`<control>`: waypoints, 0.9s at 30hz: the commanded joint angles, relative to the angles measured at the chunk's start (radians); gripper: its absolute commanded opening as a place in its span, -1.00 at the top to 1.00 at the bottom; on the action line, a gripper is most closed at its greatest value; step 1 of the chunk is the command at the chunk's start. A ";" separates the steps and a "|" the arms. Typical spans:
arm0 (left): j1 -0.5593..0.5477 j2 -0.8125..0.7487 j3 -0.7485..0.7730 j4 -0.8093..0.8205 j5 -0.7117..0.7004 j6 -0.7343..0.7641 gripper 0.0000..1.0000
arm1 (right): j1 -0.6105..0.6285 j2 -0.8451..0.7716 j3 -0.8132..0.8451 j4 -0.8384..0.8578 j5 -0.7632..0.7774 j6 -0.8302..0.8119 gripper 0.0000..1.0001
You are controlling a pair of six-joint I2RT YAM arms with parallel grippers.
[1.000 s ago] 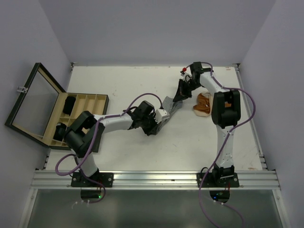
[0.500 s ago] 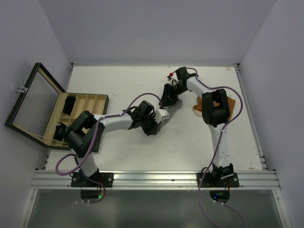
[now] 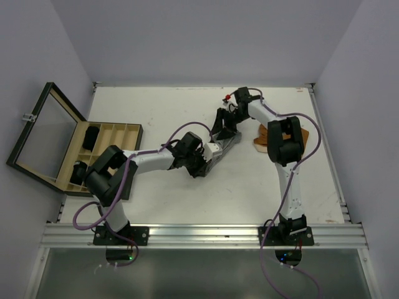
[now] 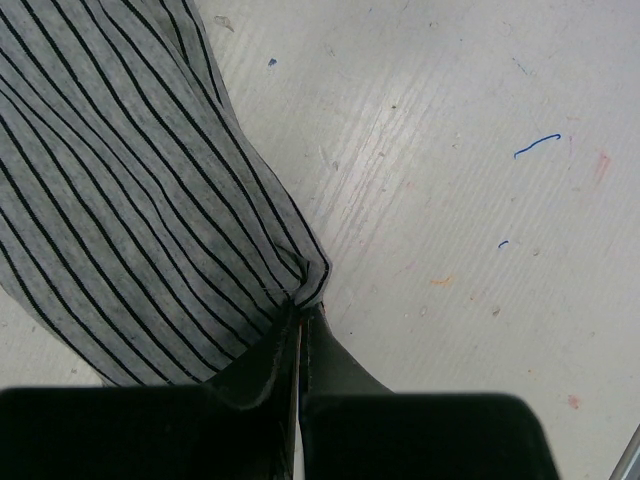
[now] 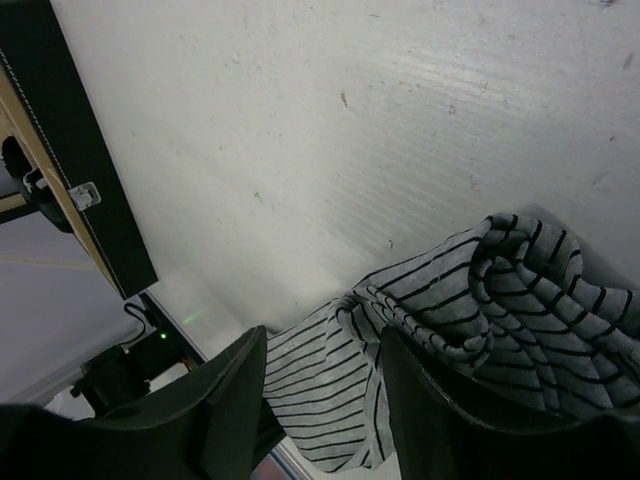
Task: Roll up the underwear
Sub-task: Fold the underwear
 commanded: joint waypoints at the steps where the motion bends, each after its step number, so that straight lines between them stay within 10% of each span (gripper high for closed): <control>1: 0.002 0.072 -0.049 -0.132 -0.038 -0.006 1.00 | -0.009 -0.137 0.057 -0.017 -0.036 -0.026 -0.05; 12: 0.001 0.071 -0.051 -0.130 -0.035 -0.006 1.00 | -0.096 -0.214 -0.023 -0.091 0.074 -0.132 0.49; 27: 0.002 0.078 -0.046 -0.132 -0.032 -0.007 1.00 | -0.101 -0.147 0.006 -0.186 0.211 -0.207 0.26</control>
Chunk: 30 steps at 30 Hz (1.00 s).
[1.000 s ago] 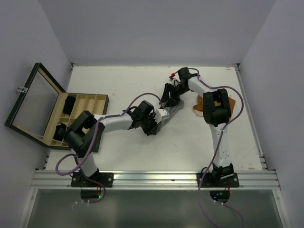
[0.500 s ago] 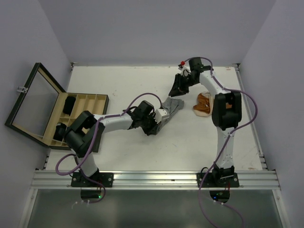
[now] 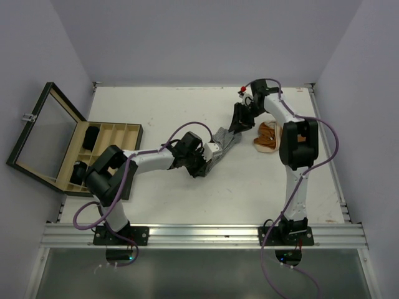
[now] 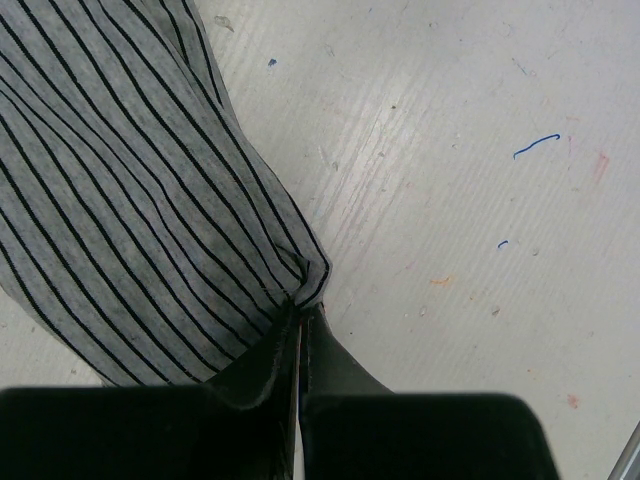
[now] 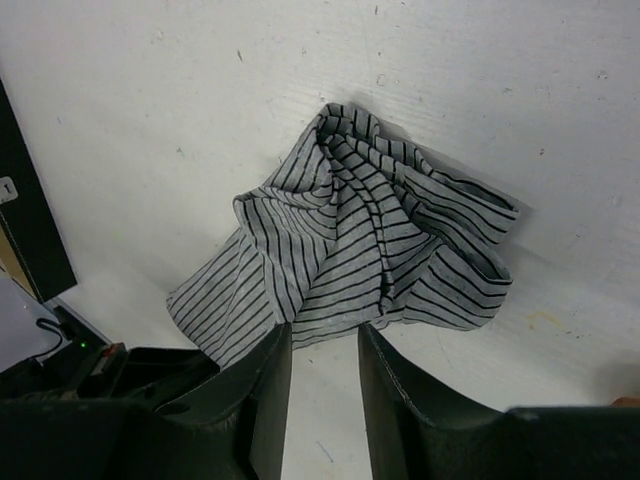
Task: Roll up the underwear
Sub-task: Fold the underwear
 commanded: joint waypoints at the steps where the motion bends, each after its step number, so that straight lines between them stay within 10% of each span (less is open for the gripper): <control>1: 0.000 0.076 -0.048 -0.131 -0.036 -0.005 1.00 | 0.002 0.020 0.029 -0.040 0.039 -0.024 0.26; 17: -0.001 0.079 -0.047 -0.129 -0.033 -0.008 1.00 | 0.005 0.077 0.040 -0.031 0.042 -0.023 0.40; 24: -0.001 0.073 -0.051 -0.129 -0.036 -0.008 1.00 | 0.005 0.069 0.051 -0.038 0.033 -0.029 0.96; 30: 0.000 0.076 -0.051 -0.128 -0.036 -0.010 1.00 | 0.005 -0.007 0.020 -0.025 0.008 -0.021 1.00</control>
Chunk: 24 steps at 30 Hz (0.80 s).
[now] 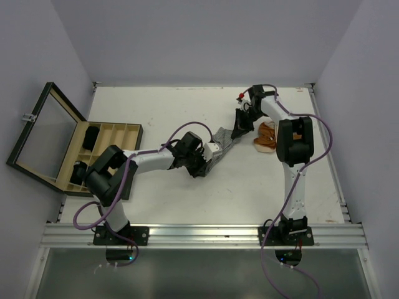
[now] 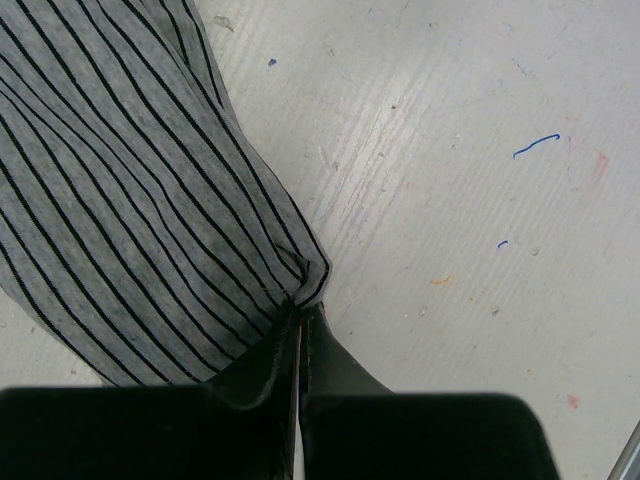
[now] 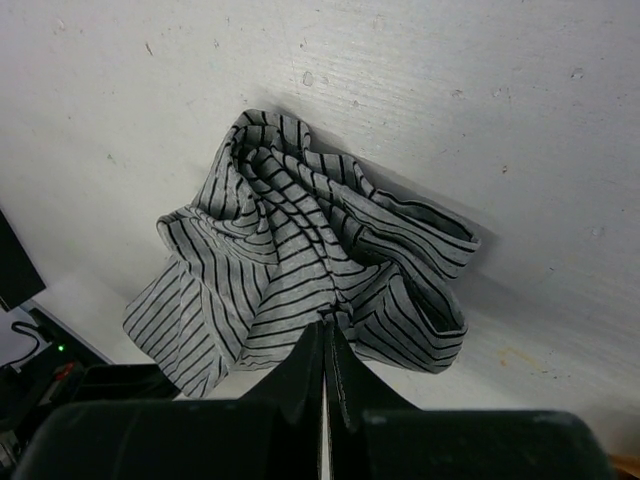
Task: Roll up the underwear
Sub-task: Fold the underwear
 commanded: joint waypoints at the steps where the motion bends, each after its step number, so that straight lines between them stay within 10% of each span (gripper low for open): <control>1: -0.001 0.077 -0.050 -0.128 -0.037 -0.008 1.00 | 0.004 -0.107 0.001 -0.002 -0.020 0.002 1.00; 24: 0.000 0.074 -0.054 -0.125 -0.035 -0.009 1.00 | -0.013 -0.120 -0.074 -0.005 0.063 -0.024 1.00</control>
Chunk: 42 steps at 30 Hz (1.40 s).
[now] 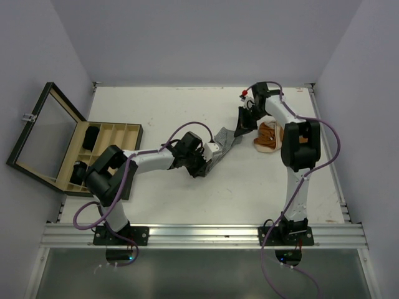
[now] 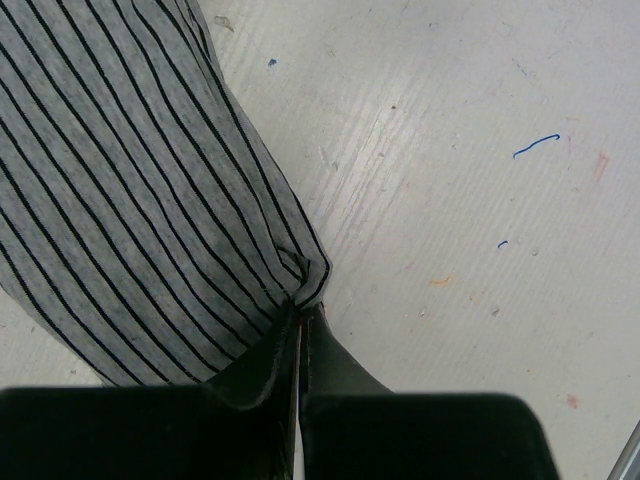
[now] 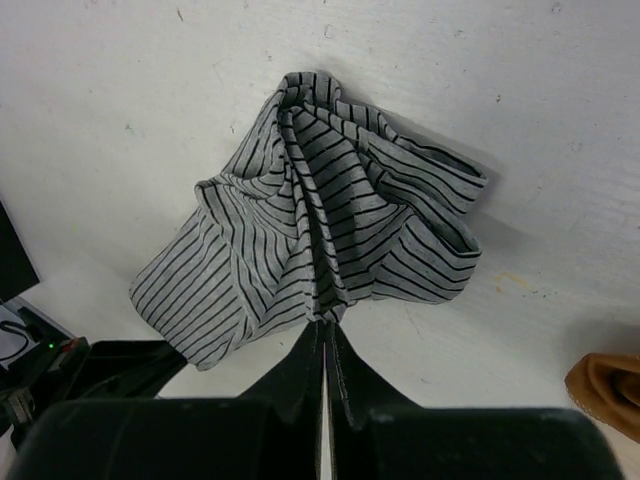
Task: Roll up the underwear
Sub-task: Fold the underwear
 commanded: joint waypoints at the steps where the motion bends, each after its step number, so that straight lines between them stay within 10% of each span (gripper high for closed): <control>1: 0.000 0.073 -0.056 -0.126 -0.035 -0.009 1.00 | -0.009 0.010 0.022 -0.008 0.035 -0.019 0.91; 7: 0.000 0.074 -0.056 -0.125 -0.035 -0.008 1.00 | -0.016 -0.014 0.100 0.025 0.071 -0.005 0.42; 42: 0.000 0.073 -0.062 -0.125 -0.029 -0.008 1.00 | 0.232 0.134 0.203 0.104 0.203 0.091 0.39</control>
